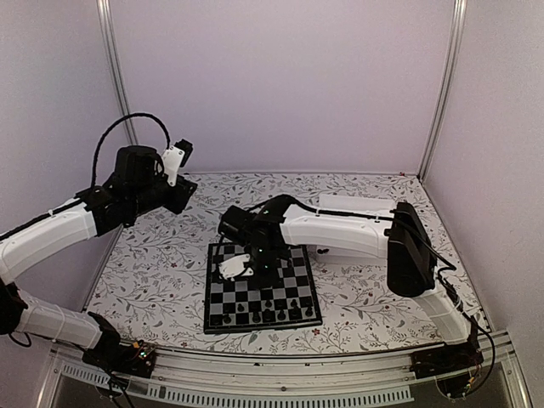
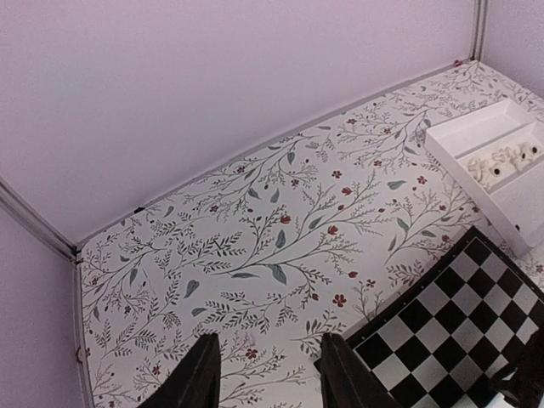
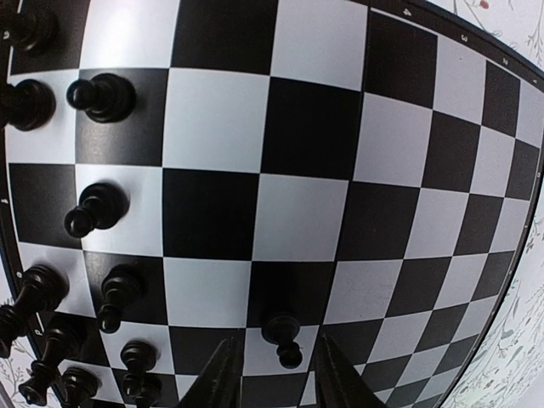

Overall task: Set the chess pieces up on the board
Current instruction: Place the chess piece on the chessboard.

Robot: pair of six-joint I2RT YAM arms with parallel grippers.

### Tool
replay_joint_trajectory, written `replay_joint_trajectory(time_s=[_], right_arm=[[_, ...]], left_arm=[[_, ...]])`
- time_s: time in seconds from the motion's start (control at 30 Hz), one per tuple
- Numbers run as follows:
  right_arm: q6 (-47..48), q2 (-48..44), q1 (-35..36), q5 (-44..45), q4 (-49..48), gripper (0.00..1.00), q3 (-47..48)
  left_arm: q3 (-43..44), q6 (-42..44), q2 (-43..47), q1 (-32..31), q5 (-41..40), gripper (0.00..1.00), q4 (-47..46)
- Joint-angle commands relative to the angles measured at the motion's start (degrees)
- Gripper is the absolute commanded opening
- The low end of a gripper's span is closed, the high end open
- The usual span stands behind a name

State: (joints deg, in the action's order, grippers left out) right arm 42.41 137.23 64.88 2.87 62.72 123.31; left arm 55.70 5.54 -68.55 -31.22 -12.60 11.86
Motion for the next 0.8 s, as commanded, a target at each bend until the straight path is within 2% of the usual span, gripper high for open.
replay_joint_trajectory(time_s=[0.0, 0.2, 0.37, 0.47, 0.6, 0.77], right_arm=[[-0.75, -0.64, 0.01, -0.33, -1.56, 0.35, 0.02], [-0.43, -9.61, -2.62, -3.33, -1.20, 0.41, -6.26], [0.35, -25.30, -8.16, -5.15, -8.82, 0.50, -22.73], [-1.00, -33.17, -14.17, -6.67, -13.28, 0.52, -30.06], [-3.96, -42.42, -24.32, -13.00, -19.06, 0.52, -39.00], [-5.84, -52.87, -36.88, -20.81, -26.25, 0.54, -50.10]], left_arm=[[0.02, -0.66, -1.32, 0.46, 1.10, 0.43, -0.27], [0.93, -3.43, -3.08, 0.00, 6.96, 0.43, 2.06], [-0.05, -4.41, -3.27, -3.55, 16.24, 0.40, 5.92], [-1.63, -5.10, -3.74, -7.65, 18.33, 0.41, 6.60], [-2.55, -6.38, -5.82, -12.35, 17.62, 0.42, 7.21], [-1.26, -7.23, -12.08, -15.69, 18.53, 0.42, 7.92]])
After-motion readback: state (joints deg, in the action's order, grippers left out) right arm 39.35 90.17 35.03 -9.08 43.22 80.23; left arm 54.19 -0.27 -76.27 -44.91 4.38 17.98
